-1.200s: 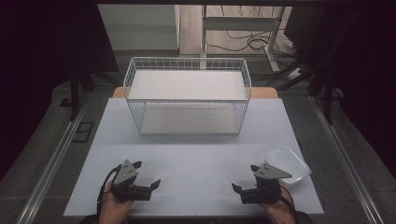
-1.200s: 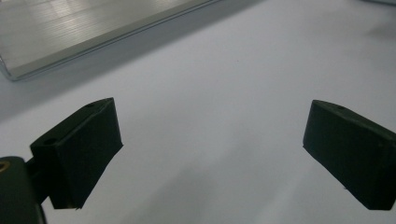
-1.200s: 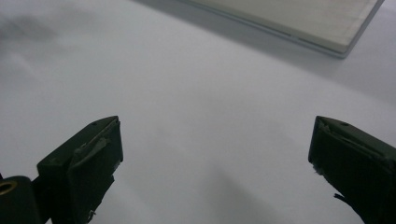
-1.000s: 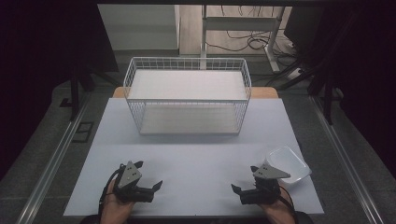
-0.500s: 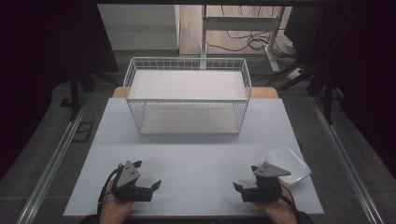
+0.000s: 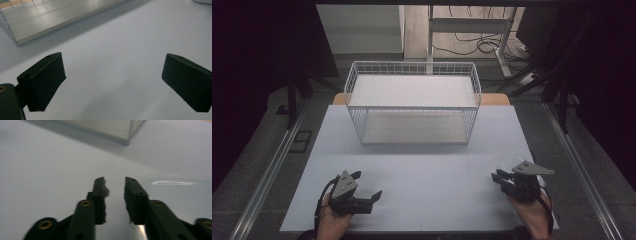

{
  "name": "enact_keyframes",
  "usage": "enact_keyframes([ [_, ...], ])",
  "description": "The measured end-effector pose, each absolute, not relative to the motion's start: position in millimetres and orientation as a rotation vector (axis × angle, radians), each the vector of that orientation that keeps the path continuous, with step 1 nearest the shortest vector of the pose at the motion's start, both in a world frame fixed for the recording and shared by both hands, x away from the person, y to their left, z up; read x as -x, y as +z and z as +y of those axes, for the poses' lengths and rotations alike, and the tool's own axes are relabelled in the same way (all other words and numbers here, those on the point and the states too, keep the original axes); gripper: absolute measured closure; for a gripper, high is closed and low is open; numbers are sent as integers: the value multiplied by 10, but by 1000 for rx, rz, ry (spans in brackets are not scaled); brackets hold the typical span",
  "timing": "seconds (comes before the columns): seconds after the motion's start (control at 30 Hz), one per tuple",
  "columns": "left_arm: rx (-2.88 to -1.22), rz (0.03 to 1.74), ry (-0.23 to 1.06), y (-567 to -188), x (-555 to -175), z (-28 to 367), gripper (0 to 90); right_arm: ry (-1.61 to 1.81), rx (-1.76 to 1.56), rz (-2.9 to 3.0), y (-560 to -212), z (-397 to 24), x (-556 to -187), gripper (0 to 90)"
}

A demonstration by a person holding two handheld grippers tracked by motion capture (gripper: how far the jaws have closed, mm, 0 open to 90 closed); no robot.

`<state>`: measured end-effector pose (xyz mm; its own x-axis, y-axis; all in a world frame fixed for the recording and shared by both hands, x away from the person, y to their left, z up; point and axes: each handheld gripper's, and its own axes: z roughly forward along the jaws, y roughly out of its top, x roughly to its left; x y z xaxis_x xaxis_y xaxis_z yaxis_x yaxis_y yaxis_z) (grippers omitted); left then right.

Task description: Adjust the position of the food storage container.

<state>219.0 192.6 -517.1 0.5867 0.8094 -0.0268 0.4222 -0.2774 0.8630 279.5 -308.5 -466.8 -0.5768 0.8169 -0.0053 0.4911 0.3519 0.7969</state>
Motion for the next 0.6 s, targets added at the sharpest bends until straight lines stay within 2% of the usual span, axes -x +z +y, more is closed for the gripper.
enact_keyframes([
  [0.07, -1898, 1005, 525, -5180, -2204, 1947, 46, 1077, -1163, 2179, -4631, -3202, -2852, 880],
  [0.33, -1873, 1013, 504, -5190, -2224, 1976, 49, 1015, -1260, 2082, -4604, -3519, -3081, 894],
  [0.6, -1915, 996, 502, -5235, -2256, 1932, 35, 960, -1374, 1953, -4609, -3841, -3056, 893],
])
